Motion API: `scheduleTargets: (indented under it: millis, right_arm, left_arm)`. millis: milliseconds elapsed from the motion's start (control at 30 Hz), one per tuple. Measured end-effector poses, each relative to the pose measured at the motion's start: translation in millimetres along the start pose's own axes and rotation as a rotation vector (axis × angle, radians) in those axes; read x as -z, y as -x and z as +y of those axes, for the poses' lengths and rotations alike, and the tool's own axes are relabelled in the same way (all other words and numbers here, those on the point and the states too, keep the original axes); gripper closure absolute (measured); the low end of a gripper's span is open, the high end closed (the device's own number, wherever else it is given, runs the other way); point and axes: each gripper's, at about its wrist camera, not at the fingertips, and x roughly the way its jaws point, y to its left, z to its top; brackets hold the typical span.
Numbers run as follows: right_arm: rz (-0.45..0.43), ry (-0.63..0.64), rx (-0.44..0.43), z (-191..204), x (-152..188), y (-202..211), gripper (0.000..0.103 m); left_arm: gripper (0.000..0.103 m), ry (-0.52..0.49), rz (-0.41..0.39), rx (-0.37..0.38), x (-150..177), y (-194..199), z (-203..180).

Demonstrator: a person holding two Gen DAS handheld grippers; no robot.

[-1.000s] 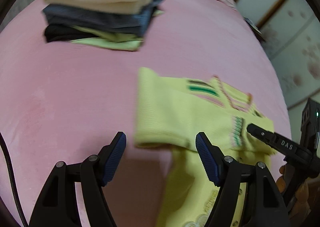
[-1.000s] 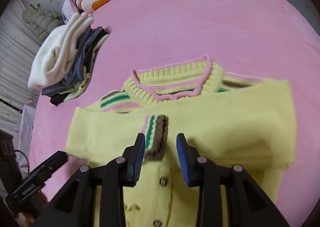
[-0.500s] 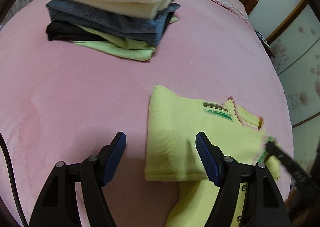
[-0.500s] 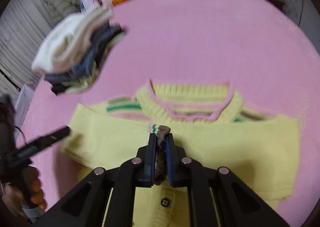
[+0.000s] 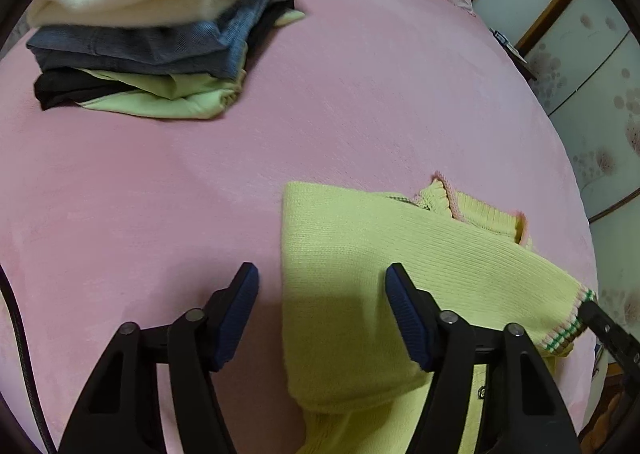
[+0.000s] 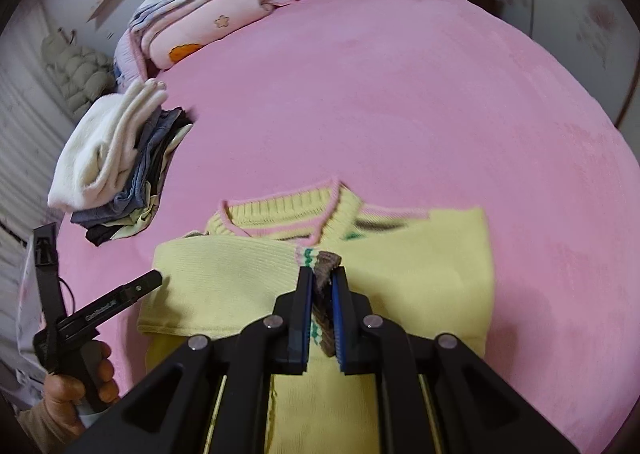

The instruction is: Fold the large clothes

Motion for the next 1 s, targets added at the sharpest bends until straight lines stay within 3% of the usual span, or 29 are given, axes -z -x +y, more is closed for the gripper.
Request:
scheduleTargets:
  millis: [267, 433, 600, 700, 767, 833, 1000]
  right_arm:
    - [0.029, -0.106, -0.039, -15.1, 1.8, 5.1, 0.094]
    - [0.087, -0.109, 0.026, -24.9, -0.3, -22.2, 0.094]
    - [0.112, -0.096, 0.104, -37.2, -0.1, -54.1, 0.091]
    - [0.112, -0.093, 0.116, -37.4, 0.1, -53.5, 0.091]
    - [0.096, -0.084, 0.121, -33.4, 1.9, -45.1, 0.084]
    - [0.064, -0.058, 0.12, -25.0, 5.7, -35.1, 0.078]
    - [-0.017, 0.037, 0.045, 14.7, 14.6, -14.3, 0.077]
  left_arm:
    - [0.072, -0.047, 0.014, 0.012, -5.9, -13.7, -13.2]
    - [0.08, -0.106, 0.003, -0.008, -5.4, -21.0, -27.2]
    - [0.079, -0.195, -0.016, -0.037, -4.1, -27.4, -39.5]
    - [0.066, -0.211, -0.019, -0.047, -2.5, -21.4, -38.1]
    - [0.057, -0.184, -0.028, -0.052, -3.7, -12.0, -35.9]
    - [0.056, -0.149, -0.057, -0.037, -5.3, 1.7, -35.2]
    - [0.056, -0.052, -0.155, 0.044, -2.7, 39.6, -43.8]
